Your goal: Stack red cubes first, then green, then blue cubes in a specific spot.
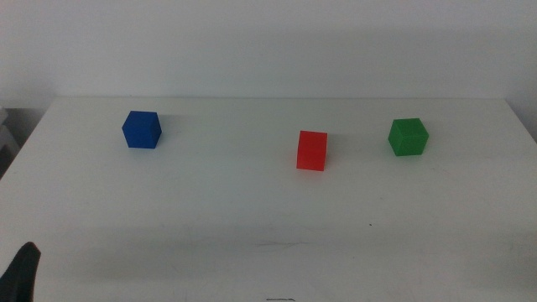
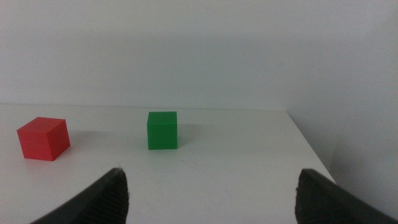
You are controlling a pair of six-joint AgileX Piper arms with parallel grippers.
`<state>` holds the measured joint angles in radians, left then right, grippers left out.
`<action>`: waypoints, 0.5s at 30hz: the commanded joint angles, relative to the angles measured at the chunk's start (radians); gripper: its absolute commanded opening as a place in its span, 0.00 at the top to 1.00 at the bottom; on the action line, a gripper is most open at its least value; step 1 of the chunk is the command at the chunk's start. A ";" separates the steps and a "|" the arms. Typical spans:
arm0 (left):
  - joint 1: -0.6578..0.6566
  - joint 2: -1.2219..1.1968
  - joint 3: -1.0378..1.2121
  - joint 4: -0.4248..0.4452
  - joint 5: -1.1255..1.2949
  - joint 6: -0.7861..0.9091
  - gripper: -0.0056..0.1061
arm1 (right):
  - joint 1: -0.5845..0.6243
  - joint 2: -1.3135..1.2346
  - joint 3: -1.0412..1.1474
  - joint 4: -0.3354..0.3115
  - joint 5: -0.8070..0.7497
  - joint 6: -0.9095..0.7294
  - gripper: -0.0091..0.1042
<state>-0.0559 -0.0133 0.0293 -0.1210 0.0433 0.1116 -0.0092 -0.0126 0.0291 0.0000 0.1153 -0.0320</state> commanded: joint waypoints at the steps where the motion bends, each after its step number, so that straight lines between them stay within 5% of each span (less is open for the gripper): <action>1: -0.001 -0.020 -0.003 -0.012 -0.084 -0.004 0.13 | -0.008 -0.019 -0.018 -0.012 -0.073 -0.012 0.17; 15: -0.001 -0.020 -0.003 -0.012 -0.084 -0.004 0.13 | -0.007 0.102 -0.123 -0.012 -0.044 -0.044 0.17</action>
<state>-0.0559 -0.0133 0.0293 -0.1210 0.0433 0.1116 -0.0092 0.0406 -0.0300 0.0000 0.1463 -0.0566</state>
